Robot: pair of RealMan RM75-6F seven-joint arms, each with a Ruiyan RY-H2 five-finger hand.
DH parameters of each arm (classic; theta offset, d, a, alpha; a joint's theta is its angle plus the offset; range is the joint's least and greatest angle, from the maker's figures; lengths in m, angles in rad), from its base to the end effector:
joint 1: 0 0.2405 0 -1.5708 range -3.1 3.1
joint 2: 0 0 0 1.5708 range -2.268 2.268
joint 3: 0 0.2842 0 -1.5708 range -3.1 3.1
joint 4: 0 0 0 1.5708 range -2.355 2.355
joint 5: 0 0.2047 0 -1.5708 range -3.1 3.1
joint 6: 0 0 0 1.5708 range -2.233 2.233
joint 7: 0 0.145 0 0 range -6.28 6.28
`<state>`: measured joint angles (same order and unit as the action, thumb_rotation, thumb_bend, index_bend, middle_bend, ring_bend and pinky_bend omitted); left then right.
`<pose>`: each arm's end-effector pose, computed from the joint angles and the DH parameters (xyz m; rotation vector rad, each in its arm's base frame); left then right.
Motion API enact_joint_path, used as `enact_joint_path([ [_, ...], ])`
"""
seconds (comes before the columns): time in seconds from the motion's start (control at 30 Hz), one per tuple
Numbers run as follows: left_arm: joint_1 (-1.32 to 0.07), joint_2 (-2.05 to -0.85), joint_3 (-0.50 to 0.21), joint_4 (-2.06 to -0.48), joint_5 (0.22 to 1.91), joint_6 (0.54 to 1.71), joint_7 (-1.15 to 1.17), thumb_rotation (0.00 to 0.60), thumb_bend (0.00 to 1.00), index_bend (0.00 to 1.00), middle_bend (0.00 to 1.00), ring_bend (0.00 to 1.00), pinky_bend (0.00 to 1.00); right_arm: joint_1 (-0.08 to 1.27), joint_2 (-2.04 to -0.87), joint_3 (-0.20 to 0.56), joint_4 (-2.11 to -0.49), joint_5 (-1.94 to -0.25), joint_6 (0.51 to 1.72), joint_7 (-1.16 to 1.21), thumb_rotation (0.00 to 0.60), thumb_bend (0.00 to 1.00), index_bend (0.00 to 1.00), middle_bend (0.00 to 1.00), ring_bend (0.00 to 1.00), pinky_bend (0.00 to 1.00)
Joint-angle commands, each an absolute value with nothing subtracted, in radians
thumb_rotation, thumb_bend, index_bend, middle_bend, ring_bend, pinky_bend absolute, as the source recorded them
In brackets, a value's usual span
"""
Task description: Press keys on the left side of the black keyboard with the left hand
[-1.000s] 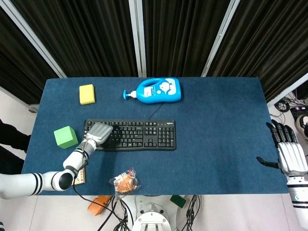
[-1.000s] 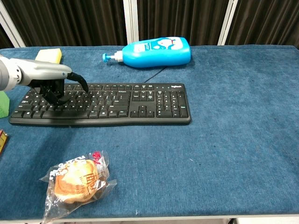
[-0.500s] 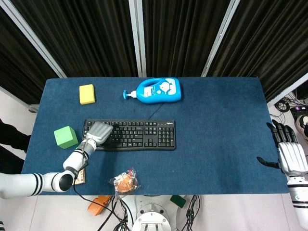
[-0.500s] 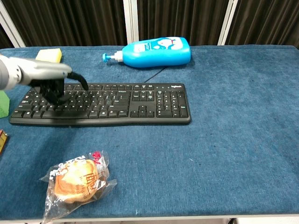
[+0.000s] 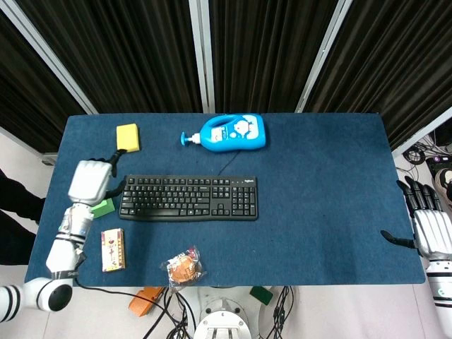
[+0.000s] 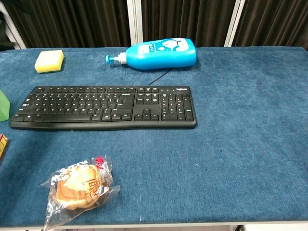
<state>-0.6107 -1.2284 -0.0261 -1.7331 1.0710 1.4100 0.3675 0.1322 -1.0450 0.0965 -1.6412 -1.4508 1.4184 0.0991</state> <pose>-0.2316 0.3229 0.1271 -1.5075 -0.7802 -0.8829 -0.3289 -0.2087 0.1999 1.3573 -0.9508 0.9580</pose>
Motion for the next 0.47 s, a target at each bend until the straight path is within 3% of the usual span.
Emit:
enact_joint_path([
  [0.03, -0.47, -1.197, 0.033, -1.714, 1.163, 1.537, 0.305, 0.6, 0.15, 0.15, 0.19, 0.15, 0.08, 0.129, -1.045, 0.096, -1.637, -1.453, 1.422, 0.105, 0.6, 0.15, 0.0, 0.0, 0.0, 0.0],
  [0.3, -0.28, -1.198, 0.129, -1.671, 1.289, 1.67, 0.249, 0.6, 0.14, 0.15, 0.16, 0.11, 0.05, 0.129, -1.042, 0.095, -1.648, -1.467, 1.431, 0.096, 0.6, 0.15, 0.0, 0.0, 0.0, 0.0],
  [0.47, -0.195, -1.197, 0.154, -1.674, 1.325, 1.719, 0.245, 0.6, 0.14, 0.14, 0.16, 0.11, 0.05, 0.132, -1.043, 0.095, -1.66, -1.471, 1.429, 0.08, 0.6, 0.15, 0.0, 0.0, 0.0, 0.0],
])
